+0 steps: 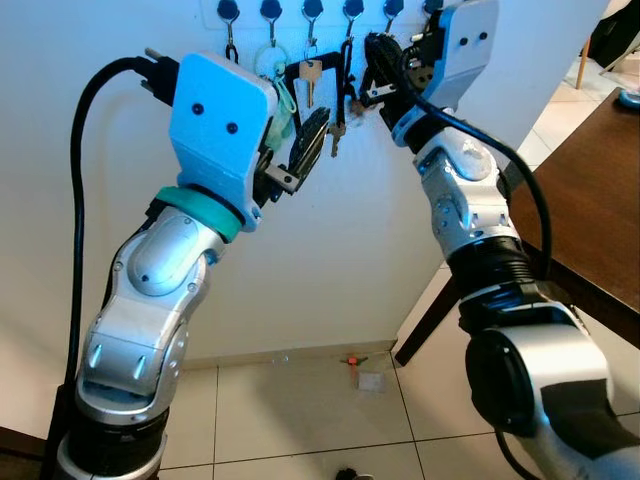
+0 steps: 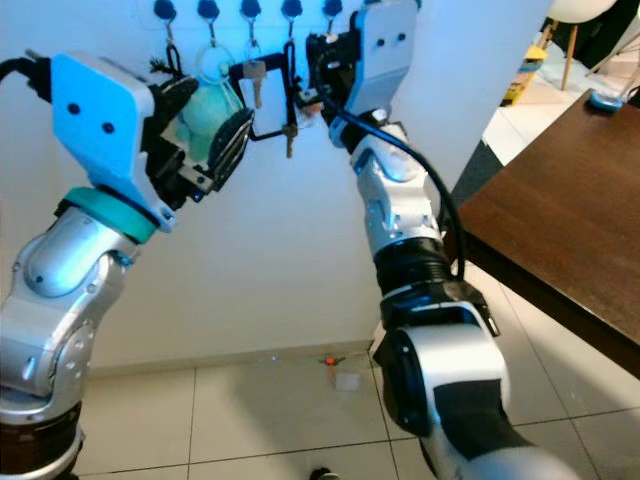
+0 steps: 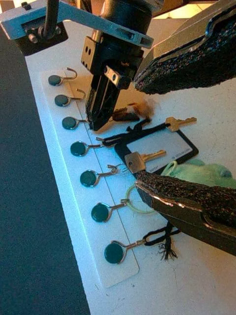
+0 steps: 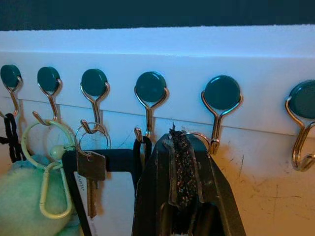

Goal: Hang keys on a hook

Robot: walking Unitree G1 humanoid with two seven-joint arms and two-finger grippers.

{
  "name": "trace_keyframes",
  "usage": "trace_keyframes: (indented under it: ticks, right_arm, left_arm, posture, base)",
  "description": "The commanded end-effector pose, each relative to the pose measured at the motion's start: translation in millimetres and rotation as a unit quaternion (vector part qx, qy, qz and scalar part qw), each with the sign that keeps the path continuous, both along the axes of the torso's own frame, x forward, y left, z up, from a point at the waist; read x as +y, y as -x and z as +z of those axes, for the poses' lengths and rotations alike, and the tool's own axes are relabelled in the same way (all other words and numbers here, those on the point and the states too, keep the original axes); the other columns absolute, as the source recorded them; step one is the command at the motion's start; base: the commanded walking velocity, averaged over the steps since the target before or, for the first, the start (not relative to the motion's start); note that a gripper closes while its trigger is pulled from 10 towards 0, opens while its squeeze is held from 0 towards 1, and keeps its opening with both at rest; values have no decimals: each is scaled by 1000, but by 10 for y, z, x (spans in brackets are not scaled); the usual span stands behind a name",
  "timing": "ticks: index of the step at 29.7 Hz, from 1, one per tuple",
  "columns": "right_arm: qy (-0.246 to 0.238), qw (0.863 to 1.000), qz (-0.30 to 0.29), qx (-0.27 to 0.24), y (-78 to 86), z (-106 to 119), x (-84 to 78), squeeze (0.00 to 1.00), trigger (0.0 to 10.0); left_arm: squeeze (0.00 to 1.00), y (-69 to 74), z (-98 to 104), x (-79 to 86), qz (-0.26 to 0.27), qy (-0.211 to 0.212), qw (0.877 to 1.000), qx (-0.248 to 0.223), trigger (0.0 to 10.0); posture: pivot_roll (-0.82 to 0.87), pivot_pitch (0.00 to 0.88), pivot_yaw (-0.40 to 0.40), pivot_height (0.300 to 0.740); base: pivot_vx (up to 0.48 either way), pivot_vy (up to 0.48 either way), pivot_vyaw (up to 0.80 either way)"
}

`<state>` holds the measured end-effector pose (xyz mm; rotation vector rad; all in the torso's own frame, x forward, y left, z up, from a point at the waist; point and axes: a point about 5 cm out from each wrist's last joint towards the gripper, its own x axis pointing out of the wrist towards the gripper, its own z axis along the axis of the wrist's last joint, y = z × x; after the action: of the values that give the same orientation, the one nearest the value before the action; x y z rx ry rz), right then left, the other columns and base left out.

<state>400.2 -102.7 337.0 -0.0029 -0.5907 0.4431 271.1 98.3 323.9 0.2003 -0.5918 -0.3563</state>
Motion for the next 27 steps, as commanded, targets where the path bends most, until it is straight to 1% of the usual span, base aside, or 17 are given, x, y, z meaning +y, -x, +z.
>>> trace_keyframes:
  ticks: [1, 4, 5, 6, 8, 13, 20, 27]
  right_arm:
    - [-7, 1000, 0, -13, 9, 74, -17, 0, 10000]
    - [-6, 1000, -3, -13, 5, 65, -29, 0, 10000]
    - [-2, 1000, -4, -13, 5, 52, -35, 0, 10000]
    - [12, 1000, -1, -18, 15, 32, -26, 0, 10000]
    - [12, 1000, -1, -18, 15, 32, -26, 0, 10000]
    - [29, 999, 9, -36, 76, -37, -8, 0, 10000]
    - [50, 998, -4, -31, 72, -121, -53, 0, 10000]
    - [47, 998, -7, -37, 77, -92, -75, 0, 10000]
  left_arm:
    - [0, 24, 17, 8, 3, 1, 1000, -4, 10000]
    - [0, 21, 18, 6, 3, 1, 1000, -3, 10000]
    - [0, 19, 20, 4, 3, 1, 1000, -3, 10000]
    - [0, 18, 22, 1, 3, 2, 1000, -3, 10000]
    - [0, 18, 22, 1, 3, 2, 1000, -3, 10000]
    - [0, 16, 25, -3, 4, 1, 1000, -2, 10000]
    - [0, 8, 38, -18, -1, 1, 1000, -2, 10000]
    - [0, 7, 41, -23, -2, 1, 1000, -2, 10000]
  posture:
    - [13, 128, 53, 740]
    - [8, 128, 55, 740]
    - [7, 129, 55, 740]
    - [7, 129, 55, 740]
    - [7, 129, 55, 740]
    - [7, 126, 61, 740]
    - [0, 123, 73, 740]
    - [0, 123, 73, 740]
  base:
    - [0, 0, 0]
    - [0, 0, 0]
    - [0, 0, 0]
    - [0, 0, 0]
    - [0, 0, 0]
    - [0, 0, 0]
    - [0, 0, 0]
    - [0, 0, 0]
